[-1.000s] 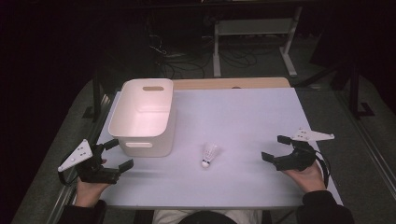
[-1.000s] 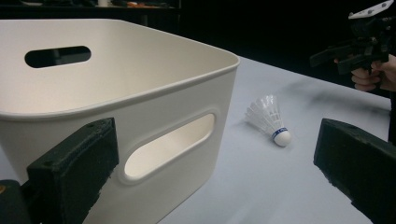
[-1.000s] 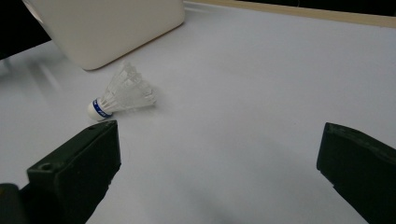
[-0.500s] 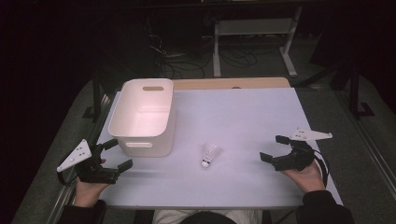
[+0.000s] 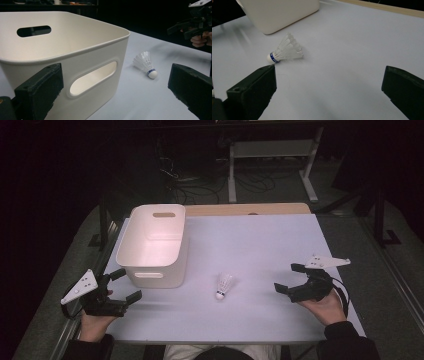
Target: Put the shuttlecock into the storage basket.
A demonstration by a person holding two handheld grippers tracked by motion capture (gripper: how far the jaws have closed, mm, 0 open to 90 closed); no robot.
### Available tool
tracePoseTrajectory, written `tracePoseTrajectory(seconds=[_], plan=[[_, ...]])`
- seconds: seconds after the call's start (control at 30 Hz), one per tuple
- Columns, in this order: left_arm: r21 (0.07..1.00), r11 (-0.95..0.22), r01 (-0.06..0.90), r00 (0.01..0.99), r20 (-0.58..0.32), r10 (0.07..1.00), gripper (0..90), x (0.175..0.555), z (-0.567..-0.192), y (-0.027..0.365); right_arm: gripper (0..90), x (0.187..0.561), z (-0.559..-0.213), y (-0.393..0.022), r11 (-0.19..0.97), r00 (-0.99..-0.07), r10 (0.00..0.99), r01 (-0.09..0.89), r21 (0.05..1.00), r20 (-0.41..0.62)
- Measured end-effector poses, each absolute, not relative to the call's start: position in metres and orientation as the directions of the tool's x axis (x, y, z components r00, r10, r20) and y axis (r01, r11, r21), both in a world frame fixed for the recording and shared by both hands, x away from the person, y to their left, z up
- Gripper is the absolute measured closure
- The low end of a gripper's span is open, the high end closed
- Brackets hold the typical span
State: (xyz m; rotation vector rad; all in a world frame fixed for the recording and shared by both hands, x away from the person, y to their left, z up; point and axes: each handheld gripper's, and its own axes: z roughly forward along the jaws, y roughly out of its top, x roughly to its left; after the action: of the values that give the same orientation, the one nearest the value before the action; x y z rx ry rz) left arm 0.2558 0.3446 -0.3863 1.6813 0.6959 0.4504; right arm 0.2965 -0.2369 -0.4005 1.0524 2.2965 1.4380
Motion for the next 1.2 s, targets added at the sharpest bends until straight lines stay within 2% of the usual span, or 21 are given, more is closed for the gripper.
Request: tracePoseTrajectory(seconds=[1.2], plan=[[0.973, -0.115, 0.2, 0.745, -0.074, 0.663, 0.0, 0.255, -0.386, 0.346, 0.0, 0.312, -0.372, -0.227, 0.331, -0.757, 0.634, 0.448, 0.83, 0.156]])
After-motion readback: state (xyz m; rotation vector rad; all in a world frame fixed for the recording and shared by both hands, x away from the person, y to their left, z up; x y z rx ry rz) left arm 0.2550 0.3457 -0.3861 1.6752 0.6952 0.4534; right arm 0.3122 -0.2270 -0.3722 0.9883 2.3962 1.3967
